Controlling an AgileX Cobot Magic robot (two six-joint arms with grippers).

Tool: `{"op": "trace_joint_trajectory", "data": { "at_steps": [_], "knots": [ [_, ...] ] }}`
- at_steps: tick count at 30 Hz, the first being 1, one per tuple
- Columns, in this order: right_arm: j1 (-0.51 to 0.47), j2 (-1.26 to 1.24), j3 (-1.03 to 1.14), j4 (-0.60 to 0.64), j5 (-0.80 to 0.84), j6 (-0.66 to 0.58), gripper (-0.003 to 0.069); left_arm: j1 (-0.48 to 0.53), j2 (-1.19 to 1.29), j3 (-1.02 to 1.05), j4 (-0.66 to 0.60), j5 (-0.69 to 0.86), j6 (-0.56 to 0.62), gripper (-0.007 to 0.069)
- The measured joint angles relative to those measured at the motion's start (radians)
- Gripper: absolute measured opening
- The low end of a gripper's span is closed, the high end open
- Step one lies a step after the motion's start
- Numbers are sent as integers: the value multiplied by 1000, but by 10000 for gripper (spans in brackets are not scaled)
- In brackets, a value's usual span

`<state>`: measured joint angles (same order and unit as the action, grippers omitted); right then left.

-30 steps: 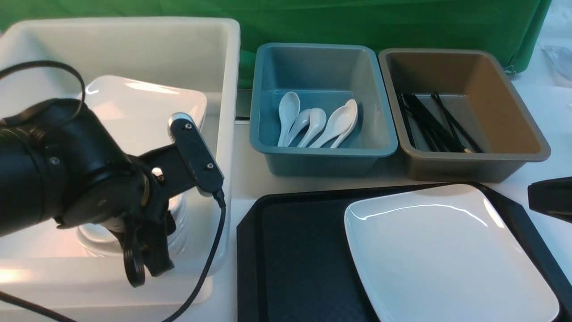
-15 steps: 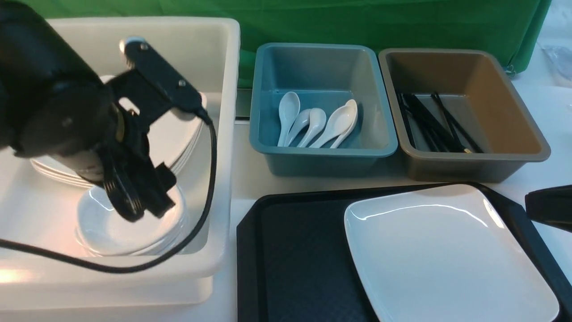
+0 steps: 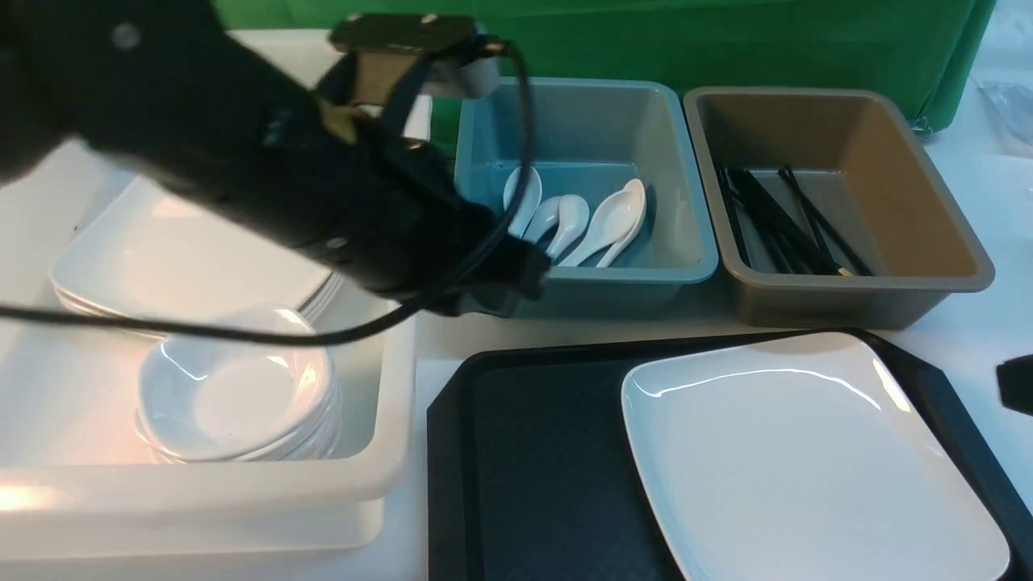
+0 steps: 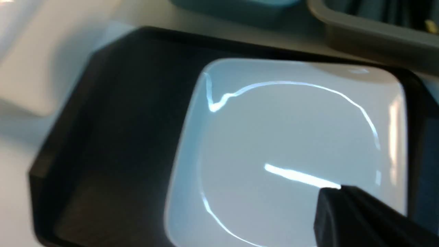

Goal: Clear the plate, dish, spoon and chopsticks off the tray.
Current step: Use the left arm to grab a plate from the dinner plate

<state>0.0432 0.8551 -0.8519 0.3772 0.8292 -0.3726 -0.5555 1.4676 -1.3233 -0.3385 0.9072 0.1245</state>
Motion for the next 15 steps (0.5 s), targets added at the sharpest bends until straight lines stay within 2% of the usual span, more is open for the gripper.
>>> {"op": "trace_joint_trajectory", "data": {
  "at_steps": [5, 10, 13, 15],
  "knots": [
    [0, 0, 0, -43, 15, 42, 22, -63, 148, -110, 31, 61, 16, 7],
    [0, 0, 0, -43, 18, 56, 22, -97, 268, -210, 41, 69, 10, 55],
    [0, 0, 0, -42, 23, 64, 22, -111, 350, -286, 56, 74, 10, 137],
    [0, 0, 0, -41, 27, 66, 22, -120, 416, -338, 67, 84, 10, 242]
  ]
}}
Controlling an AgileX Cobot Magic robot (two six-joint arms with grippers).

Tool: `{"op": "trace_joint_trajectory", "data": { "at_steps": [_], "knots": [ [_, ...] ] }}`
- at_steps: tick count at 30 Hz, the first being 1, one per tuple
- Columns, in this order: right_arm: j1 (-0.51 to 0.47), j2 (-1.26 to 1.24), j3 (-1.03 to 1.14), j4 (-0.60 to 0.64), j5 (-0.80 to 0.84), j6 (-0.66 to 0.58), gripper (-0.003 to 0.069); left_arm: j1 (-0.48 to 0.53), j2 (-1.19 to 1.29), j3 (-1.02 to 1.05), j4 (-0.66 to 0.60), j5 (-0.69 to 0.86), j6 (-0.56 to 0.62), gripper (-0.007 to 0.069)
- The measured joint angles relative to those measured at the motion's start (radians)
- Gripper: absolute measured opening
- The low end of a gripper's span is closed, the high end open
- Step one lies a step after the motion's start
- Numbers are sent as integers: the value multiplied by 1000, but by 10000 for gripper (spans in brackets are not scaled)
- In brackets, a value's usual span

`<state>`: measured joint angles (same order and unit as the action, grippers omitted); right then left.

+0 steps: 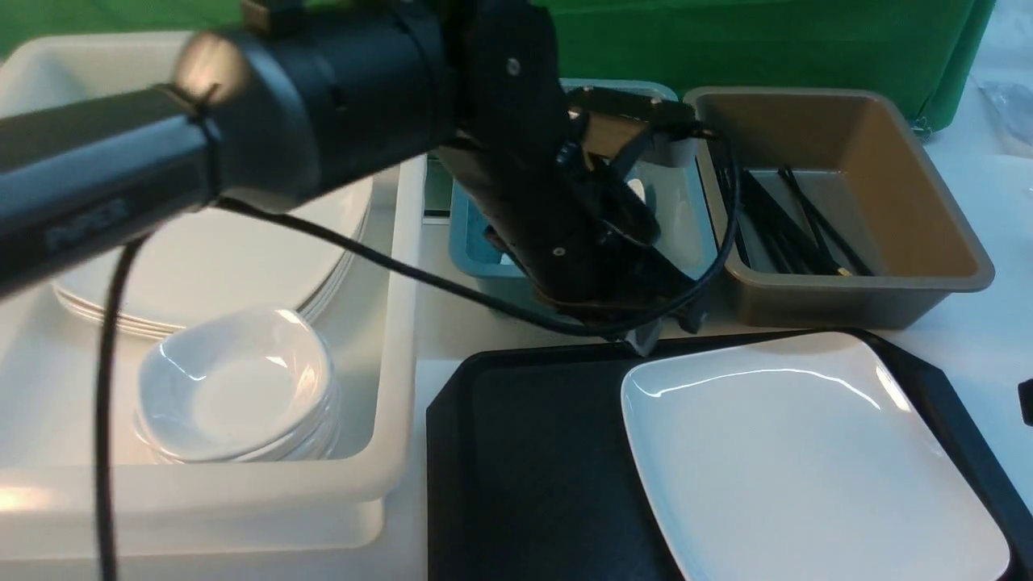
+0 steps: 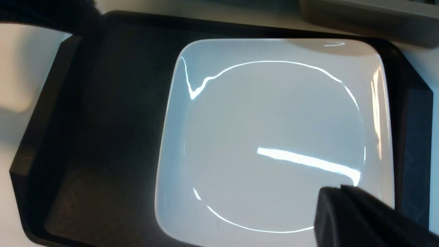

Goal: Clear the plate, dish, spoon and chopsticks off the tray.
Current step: Use the left arm to grab a plate from the dinner plate

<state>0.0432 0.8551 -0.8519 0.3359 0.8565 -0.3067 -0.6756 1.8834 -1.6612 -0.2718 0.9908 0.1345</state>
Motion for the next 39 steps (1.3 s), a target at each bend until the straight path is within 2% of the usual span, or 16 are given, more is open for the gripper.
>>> {"op": "trace_joint_trajectory", "data": {
  "at_steps": [1, 2, 3, 5, 7, 10, 14, 20, 29, 32, 34, 36, 39],
  "knots": [
    [0, 0, 0, 0, 0, 0, 22, -4, 31, -22, 9, 5, 1, 300],
    [0, 0, 0, 0, 0, 0, 22, -6, 37, -25, 9, 5, 1, 300],
    [0, 0, 0, 0, 0, 0, 22, -10, 71, -44, 13, 5, 9, 378],
    [0, 0, 0, 0, -5, 0, 22, -13, 121, -60, 13, -14, 23, 477],
    [0, 0, 0, 0, -9, 0, 22, -14, 156, -61, 13, -48, 26, 543],
    [0, 0, 0, 1, -13, 0, 22, -14, 208, -61, 27, -101, 26, 610],
    [0, 0, 0, 1, -13, -4, 22, -14, 258, -61, 43, -161, 25, 622],
    [0, 0, 0, 1, -16, -22, 26, -14, 326, -62, 41, -228, 24, 592],
    [0, 0, 0, 1, -21, -26, 28, -14, 358, -63, -45, -257, 24, 517],
    [0, 0, 0, 1, -27, -26, 28, -11, 369, -70, -63, -260, 24, 443],
    [0, 0, 0, 1, -28, -26, 28, -11, 372, -72, -65, -261, 24, 419],
    [0, 0, 0, 1, -28, -30, 28, -11, 375, -73, -67, -261, 24, 308],
    [0, 0, 0, 1, -28, -37, 28, -7, 375, -74, -96, -252, 13, 202]
  ]
}}
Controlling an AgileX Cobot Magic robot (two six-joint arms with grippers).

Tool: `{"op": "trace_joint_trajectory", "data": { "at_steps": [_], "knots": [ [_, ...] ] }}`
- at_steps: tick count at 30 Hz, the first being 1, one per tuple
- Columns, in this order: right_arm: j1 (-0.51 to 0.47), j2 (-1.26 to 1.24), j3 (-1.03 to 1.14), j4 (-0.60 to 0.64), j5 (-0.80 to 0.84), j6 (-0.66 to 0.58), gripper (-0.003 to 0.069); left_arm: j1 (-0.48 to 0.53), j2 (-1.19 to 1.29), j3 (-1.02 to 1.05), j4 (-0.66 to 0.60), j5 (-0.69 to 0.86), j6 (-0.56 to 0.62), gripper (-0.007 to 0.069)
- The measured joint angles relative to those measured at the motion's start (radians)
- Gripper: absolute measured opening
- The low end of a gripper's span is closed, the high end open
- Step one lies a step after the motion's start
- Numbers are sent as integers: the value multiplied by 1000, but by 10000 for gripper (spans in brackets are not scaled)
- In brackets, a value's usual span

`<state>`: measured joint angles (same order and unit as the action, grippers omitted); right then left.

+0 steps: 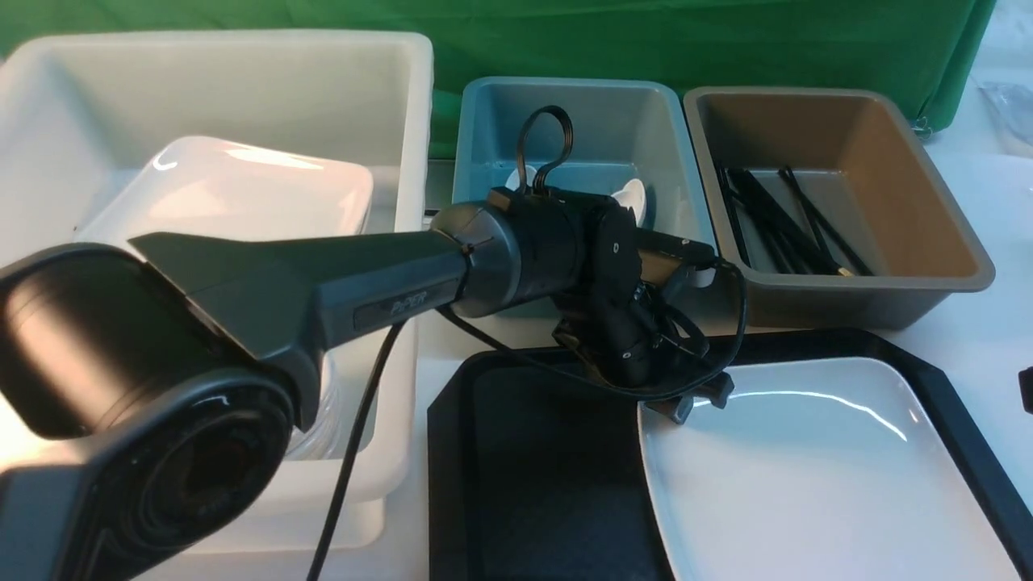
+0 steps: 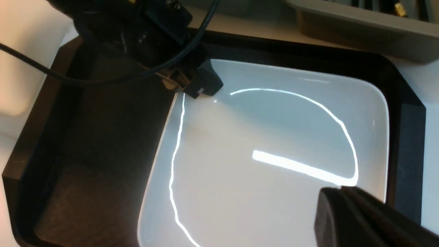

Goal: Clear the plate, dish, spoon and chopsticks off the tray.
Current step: Use the left arm to grab a plate from the dinner plate

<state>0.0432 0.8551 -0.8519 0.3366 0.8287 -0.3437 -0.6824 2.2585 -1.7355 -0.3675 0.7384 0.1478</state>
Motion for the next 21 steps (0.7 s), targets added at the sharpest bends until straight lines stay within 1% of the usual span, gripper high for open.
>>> {"op": "trace_joint_trajectory", "data": {
  "at_steps": [1, 8, 10, 11, 14, 15, 16, 21],
  "knots": [
    [0, 0, 0, 0, 0, -2, 28, 2, 0, 0, -17, 8, -7, 182],
    [0, 0, 0, 0, -1, -10, 28, 10, -22, 1, -23, 38, -13, 173],
    [0, 0, 0, 0, -1, -11, 30, 16, -45, 3, -23, 49, -13, 147],
    [0, 0, 0, 0, -1, -11, 31, 16, -45, 3, -23, 49, -13, 147],
    [0, 0, 0, 0, -6, -12, 34, 37, -125, 3, -16, 75, -9, 79],
    [0, 0, 0, 0, -6, -12, 34, 38, -130, 3, -16, 76, -8, 79],
    [0, 0, 0, 0, -11, -12, 36, 46, -170, 3, -5, 84, 0, 55],
    [0, 0, 0, 0, -25, -12, 36, 57, -242, 3, 24, 90, 19, 33]
  ]
}}
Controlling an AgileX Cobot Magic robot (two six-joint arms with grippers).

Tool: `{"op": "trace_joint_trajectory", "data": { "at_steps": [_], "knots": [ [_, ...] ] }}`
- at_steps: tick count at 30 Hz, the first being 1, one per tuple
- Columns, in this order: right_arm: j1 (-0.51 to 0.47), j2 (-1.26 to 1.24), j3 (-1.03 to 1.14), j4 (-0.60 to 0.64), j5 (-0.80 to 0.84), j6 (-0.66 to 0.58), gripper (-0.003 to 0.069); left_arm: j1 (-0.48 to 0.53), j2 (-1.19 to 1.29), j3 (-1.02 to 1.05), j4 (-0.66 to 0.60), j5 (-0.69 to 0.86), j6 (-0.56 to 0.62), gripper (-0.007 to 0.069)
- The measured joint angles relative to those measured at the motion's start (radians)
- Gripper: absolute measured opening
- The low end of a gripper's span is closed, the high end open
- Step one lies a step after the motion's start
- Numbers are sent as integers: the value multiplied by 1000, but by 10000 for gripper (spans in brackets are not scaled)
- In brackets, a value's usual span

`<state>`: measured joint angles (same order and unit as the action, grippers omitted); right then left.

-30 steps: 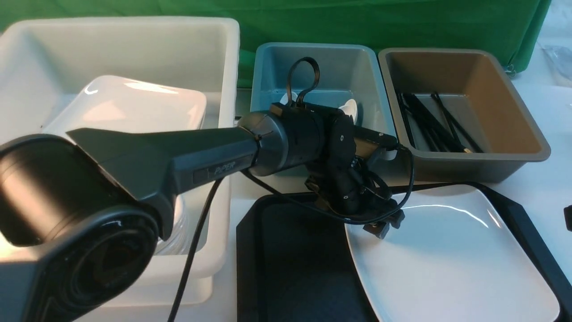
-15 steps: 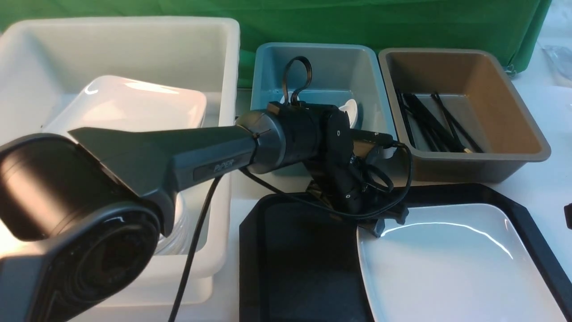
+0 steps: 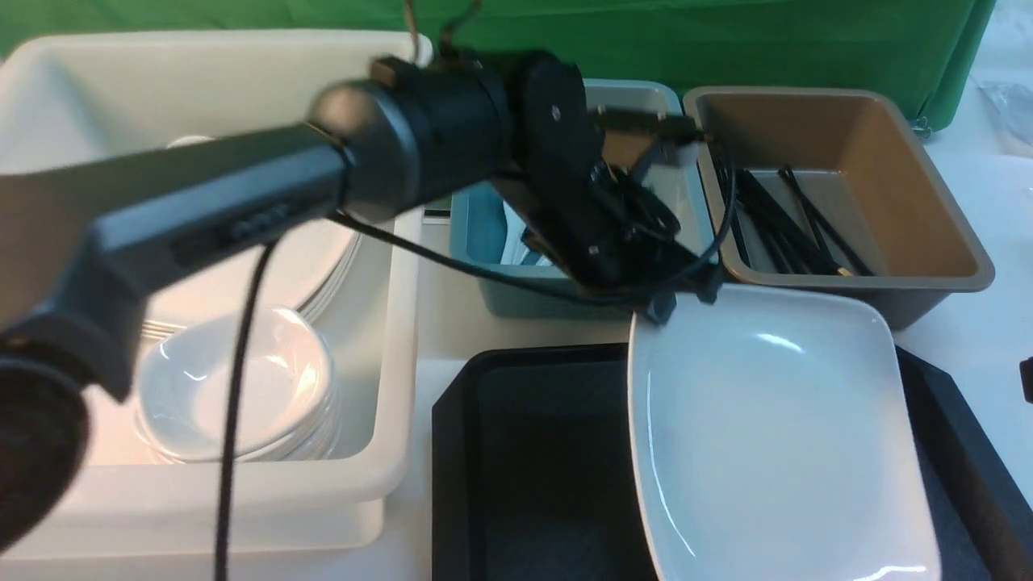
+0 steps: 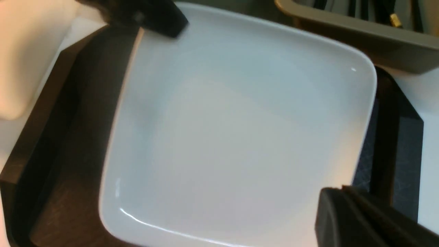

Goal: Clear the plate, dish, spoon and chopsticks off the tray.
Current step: Use the left arm to grab a plate from the dinner plate, then use the left arm to put the plate into the large storage box on the left

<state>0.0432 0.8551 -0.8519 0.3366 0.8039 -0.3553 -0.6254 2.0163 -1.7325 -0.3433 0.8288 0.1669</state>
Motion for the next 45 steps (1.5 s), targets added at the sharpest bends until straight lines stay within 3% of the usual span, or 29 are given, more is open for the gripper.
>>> {"op": "trace_joint_trajectory", "data": {
  "at_steps": [13, 45],
  "knots": [
    [0, 0, 0, 0, -32, -1, 37, 7, -145, 2, 26, 21, 32, 21],
    [0, 0, 0, 0, -55, -3, 37, 7, -180, 4, 67, 52, 39, 21]
  ]
}}
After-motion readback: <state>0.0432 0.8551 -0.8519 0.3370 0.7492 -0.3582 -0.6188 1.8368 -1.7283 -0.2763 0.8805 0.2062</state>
